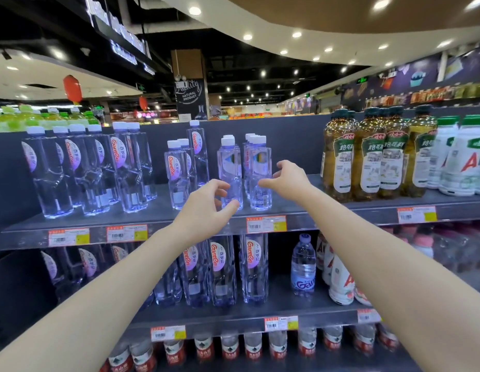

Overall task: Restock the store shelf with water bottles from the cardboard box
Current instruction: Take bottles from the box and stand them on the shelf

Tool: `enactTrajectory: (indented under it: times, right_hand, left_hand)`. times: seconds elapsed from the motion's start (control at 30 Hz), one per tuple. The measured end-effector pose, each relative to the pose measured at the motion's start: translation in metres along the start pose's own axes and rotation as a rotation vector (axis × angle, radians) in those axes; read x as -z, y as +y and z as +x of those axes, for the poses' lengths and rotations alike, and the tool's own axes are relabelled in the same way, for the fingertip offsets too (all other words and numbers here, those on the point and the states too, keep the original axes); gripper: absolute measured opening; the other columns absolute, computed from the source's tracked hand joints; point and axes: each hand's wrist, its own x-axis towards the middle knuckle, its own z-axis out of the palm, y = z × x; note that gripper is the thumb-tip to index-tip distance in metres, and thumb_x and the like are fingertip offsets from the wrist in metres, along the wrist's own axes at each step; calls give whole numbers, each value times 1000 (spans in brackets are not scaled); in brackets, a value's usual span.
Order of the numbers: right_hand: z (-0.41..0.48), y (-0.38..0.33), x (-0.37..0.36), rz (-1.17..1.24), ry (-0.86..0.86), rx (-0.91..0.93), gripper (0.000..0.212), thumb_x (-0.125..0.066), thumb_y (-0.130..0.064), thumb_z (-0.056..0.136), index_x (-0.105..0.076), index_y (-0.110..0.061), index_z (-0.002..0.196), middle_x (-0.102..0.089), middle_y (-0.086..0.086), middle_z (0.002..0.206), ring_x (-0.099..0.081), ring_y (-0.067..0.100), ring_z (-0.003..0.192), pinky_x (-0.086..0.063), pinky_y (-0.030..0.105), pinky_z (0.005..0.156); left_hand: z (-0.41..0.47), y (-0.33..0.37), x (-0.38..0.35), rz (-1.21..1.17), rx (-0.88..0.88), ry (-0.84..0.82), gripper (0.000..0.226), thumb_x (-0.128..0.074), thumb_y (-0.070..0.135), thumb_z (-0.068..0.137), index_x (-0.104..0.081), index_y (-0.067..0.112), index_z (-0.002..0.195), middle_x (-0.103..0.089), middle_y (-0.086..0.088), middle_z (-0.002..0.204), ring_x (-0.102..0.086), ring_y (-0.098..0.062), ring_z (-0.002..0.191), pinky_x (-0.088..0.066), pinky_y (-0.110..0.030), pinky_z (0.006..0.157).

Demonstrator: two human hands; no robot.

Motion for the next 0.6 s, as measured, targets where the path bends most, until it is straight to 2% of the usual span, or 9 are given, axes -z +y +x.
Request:
enactTrajectory:
  times: [0.1, 0.2, 0.37, 0.5, 0.6]
  right_hand:
    - [-12, 2, 7, -100, 22, 2, 69, -71, -27, 95, -40, -7, 153, -62, 10, 134, -58, 21, 104, -44, 27, 80]
    - [-31, 9, 18, -270, -22, 45, 53, -56, -15, 98, -47, -9, 151, -57, 12, 145, -56, 30, 128, -44, 30, 94]
    - [-75, 26, 53, -445, -86, 88, 54, -50, -15, 100, -44, -11, 153, -54, 12, 149, -55, 33, 129, -49, 39, 99]
    - [-123, 57, 97, -498, -91, 79, 61, -54, -24, 98, -39, -14, 156, -48, 9, 155, -49, 32, 138, -48, 43, 108]
    - [-172, 93, 141, -528, -78, 28, 54, -56, -23, 96, -48, -13, 149, -58, 10, 143, -58, 33, 125, -55, 46, 97]
  left_hand:
    - [-6, -2, -8, 139, -34, -49, 47, -61, 44, 99, -52, 24, 140, -60, 7, 134, -61, -13, 117, -50, -36, 100]
    - [-12, 8, -10, 279, -59, -76, 51, -56, 43, 101, -48, 23, 147, -58, 3, 144, -58, -19, 128, -50, -43, 104]
    - [-25, 49, -19, 471, -56, -122, 65, -55, 44, 99, -37, 17, 156, -55, -10, 149, -55, -34, 132, -46, -46, 106]
    - [-41, 102, -37, 558, -64, -133, 68, -54, 42, 97, -36, 13, 156, -55, -16, 146, -55, -41, 128, -44, -46, 106]
    - [-66, 150, -66, 566, -101, -137, 66, -53, 42, 98, -37, 14, 156, -55, -17, 145, -54, -41, 128, -44, -45, 105]
